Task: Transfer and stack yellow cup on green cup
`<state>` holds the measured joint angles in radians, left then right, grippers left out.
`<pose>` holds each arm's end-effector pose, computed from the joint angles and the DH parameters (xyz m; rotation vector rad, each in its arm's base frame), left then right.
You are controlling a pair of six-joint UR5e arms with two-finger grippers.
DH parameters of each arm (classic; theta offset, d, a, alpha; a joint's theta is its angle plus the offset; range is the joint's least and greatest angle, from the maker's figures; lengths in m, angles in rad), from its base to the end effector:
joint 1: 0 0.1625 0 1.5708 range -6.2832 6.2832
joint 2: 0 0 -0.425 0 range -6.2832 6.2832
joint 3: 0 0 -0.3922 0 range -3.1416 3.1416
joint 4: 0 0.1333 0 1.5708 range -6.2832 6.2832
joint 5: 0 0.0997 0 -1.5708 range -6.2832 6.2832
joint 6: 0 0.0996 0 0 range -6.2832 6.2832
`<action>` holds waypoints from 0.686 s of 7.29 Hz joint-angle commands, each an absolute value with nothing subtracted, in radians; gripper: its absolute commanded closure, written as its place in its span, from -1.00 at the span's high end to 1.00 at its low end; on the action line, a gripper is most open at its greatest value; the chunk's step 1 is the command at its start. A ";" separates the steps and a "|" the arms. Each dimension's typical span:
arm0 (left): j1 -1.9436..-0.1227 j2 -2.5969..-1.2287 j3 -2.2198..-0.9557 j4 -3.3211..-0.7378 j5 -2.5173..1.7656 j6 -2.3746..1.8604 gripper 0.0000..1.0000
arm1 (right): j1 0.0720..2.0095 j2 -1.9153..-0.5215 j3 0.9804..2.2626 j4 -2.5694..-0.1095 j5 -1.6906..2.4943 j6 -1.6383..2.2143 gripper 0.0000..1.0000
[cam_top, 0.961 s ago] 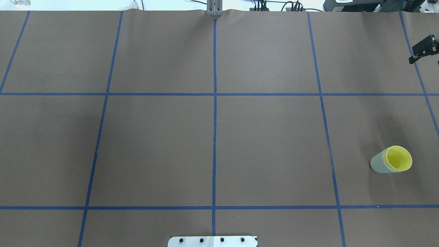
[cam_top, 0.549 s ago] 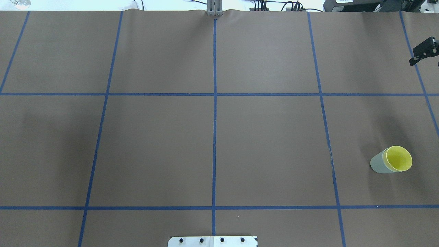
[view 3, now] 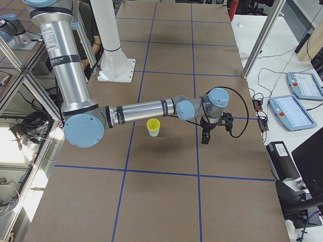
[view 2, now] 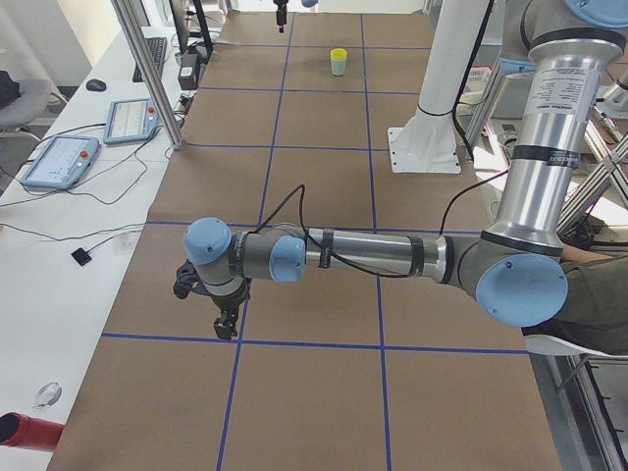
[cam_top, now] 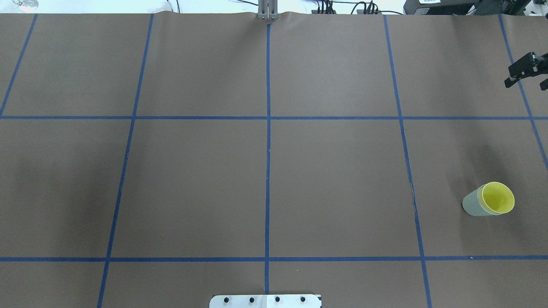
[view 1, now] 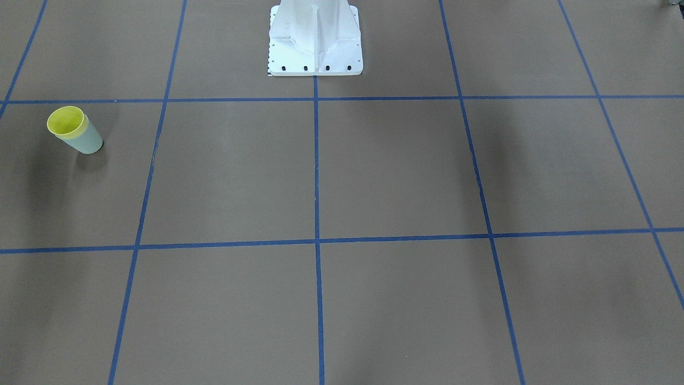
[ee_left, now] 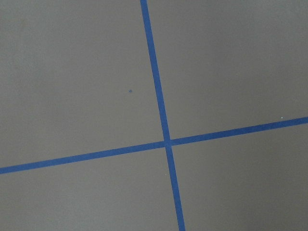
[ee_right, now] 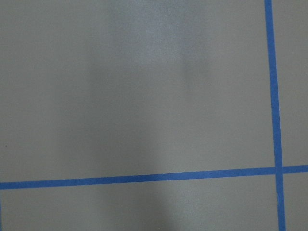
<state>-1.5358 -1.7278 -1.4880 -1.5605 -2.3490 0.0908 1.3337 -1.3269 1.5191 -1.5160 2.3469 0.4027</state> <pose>-0.0437 -0.5635 0.6176 0.0824 0.7766 0.1442 -0.0796 -0.5998 0.5446 -0.0202 -0.8064 0.0607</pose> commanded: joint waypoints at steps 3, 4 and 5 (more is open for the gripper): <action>-1.528 -1.685 -1.531 -1.559 -2.365 0.060 1.00 | 1.301 -1.394 1.653 -1.572 2.363 0.411 1.00; -1.526 -1.684 -1.537 -1.562 -2.419 0.054 1.00 | 1.299 -1.381 1.652 -1.595 2.362 0.407 1.00; -1.520 -1.684 -1.540 -1.568 -2.427 0.055 1.00 | 1.296 -1.381 1.660 -1.592 2.337 0.402 1.00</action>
<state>-1.5252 -1.6874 -1.5319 -1.5626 -2.4011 0.0563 1.2994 -1.3832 1.6460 -1.5811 2.3516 0.4067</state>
